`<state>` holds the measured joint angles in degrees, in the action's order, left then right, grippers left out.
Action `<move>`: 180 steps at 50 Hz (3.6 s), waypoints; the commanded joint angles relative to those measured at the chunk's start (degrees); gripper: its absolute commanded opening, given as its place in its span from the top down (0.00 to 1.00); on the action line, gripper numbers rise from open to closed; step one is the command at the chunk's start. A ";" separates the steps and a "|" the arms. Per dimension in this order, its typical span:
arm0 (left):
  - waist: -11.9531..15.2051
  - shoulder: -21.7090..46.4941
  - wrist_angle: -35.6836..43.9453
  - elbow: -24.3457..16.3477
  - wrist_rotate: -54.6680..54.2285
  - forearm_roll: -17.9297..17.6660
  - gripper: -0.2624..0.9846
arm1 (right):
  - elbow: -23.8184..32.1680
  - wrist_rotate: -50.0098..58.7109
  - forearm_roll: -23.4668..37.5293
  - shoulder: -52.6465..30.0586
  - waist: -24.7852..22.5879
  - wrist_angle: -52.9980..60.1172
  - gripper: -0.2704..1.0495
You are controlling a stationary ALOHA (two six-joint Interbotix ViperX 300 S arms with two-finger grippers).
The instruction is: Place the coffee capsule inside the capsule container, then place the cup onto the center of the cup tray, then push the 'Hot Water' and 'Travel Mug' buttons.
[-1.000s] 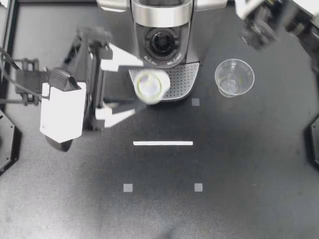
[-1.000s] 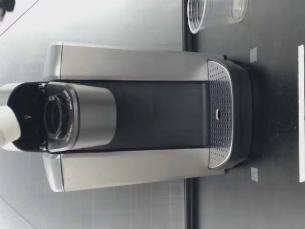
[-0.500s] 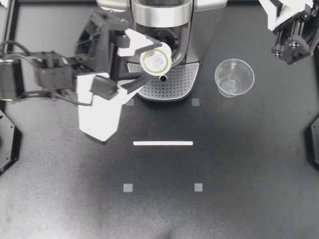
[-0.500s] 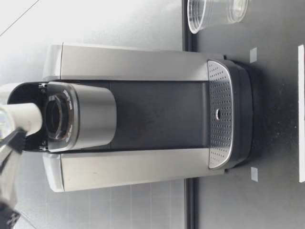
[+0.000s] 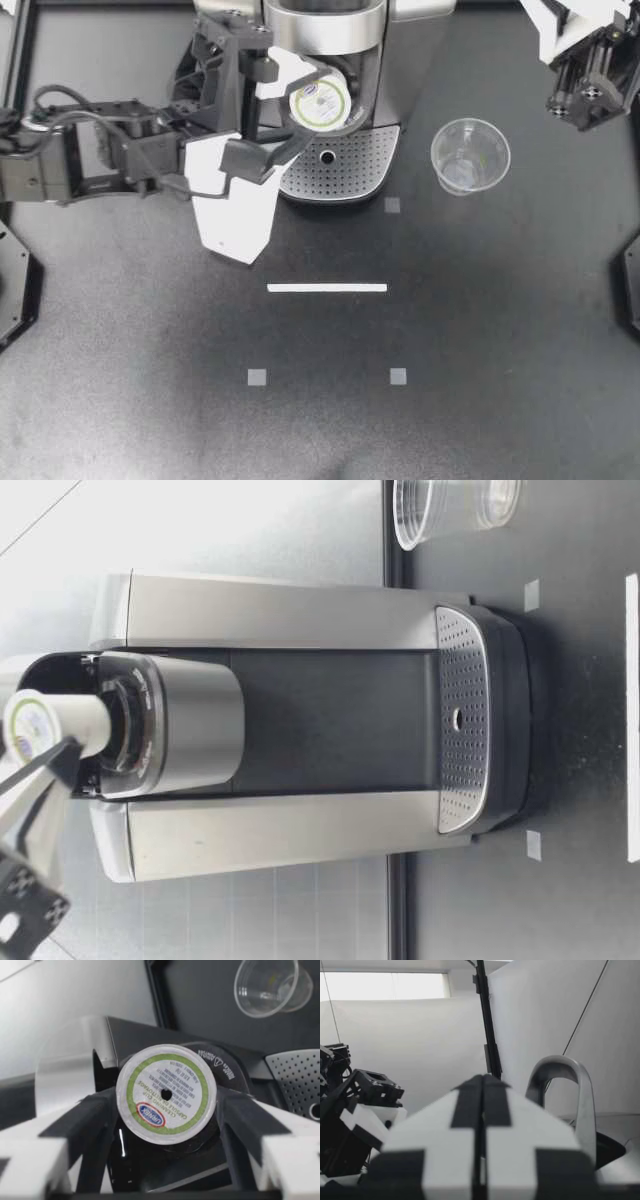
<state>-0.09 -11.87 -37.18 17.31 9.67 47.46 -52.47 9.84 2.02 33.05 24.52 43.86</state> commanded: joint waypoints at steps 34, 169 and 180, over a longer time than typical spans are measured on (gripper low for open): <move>1.23 2.29 -3.16 -1.67 -2.55 4.48 0.23 | 0.53 -0.09 0.00 0.70 -0.26 0.35 0.74; -3.25 -29.09 31.20 34.19 -56.69 9.58 0.39 | 26.89 -0.53 -0.97 -21.36 8.00 -25.75 0.74; -3.25 -29.09 31.03 34.10 -56.69 9.67 0.39 | 26.19 -0.53 -0.53 -20.48 6.24 -25.84 0.74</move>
<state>-3.43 -40.61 -6.33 52.29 -46.93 57.13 -27.25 9.32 1.14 10.99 33.05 17.58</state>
